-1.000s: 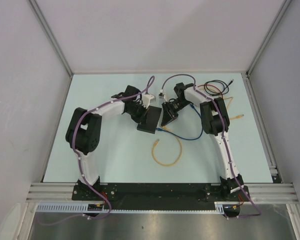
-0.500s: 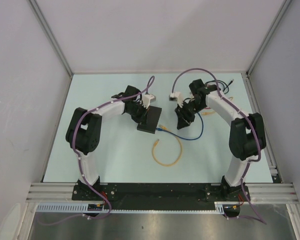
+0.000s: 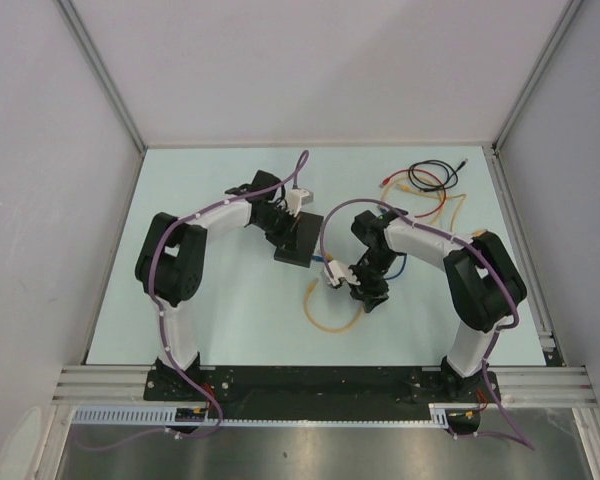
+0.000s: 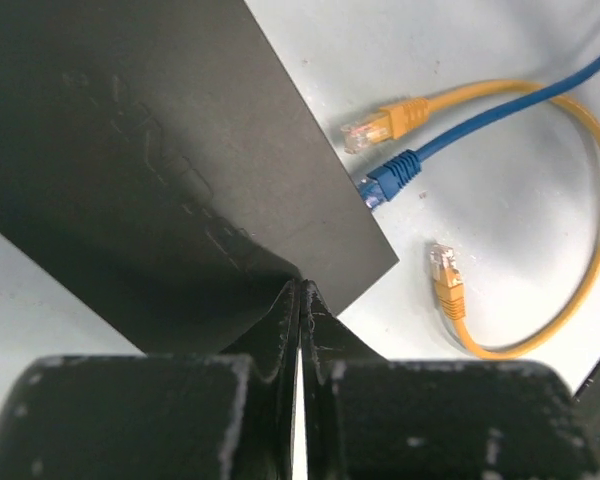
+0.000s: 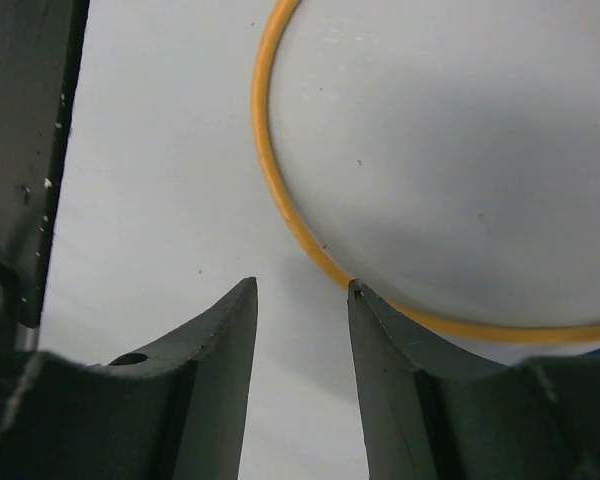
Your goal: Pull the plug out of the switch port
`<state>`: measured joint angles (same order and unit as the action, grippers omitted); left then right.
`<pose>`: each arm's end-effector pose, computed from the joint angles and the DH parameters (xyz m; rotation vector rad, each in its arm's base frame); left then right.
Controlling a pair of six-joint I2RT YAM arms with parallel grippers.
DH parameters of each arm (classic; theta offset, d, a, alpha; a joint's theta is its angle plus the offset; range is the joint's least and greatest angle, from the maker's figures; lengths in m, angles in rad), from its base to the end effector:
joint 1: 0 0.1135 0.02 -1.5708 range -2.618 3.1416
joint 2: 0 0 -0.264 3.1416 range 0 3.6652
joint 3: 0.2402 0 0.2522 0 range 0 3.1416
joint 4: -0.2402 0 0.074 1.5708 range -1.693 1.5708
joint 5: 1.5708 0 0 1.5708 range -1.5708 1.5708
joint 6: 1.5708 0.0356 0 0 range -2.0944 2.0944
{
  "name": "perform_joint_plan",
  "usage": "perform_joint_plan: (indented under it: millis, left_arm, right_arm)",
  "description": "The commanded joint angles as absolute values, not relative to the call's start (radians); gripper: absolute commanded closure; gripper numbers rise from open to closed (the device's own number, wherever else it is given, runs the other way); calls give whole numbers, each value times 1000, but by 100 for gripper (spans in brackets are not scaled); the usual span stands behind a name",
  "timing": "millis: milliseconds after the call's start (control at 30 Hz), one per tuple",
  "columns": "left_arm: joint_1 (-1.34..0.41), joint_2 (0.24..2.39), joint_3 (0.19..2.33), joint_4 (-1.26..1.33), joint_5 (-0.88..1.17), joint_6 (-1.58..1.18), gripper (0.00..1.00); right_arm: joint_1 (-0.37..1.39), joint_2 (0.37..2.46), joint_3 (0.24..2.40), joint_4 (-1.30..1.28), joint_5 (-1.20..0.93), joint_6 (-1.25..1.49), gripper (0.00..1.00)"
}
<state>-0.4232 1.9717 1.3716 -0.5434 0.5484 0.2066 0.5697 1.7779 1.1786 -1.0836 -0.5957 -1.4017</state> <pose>0.3592 -0.1822 0.1728 0.9807 2.4851 -0.8082 0.2409 0.1780 0.1804 -2.3676 1.6279 0.8718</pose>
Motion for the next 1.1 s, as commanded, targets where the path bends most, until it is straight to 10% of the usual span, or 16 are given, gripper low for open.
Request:
perform_joint_plan:
  millis: [0, 567, 1067]
  left_arm:
    - [-431, 1973, 1322, -586, 526, 193, 97]
    - [-417, 1924, 1315, -577, 578, 164, 97]
    - [-403, 1907, 1316, -591, 563, 156, 96]
  right_arm:
    - [589, 1750, 1151, -1083, -560, -1627, 53]
    - [652, 1689, 1029, -1071, -460, -1736, 72]
    - [657, 1696, 1042, -871, -525, -1742, 53]
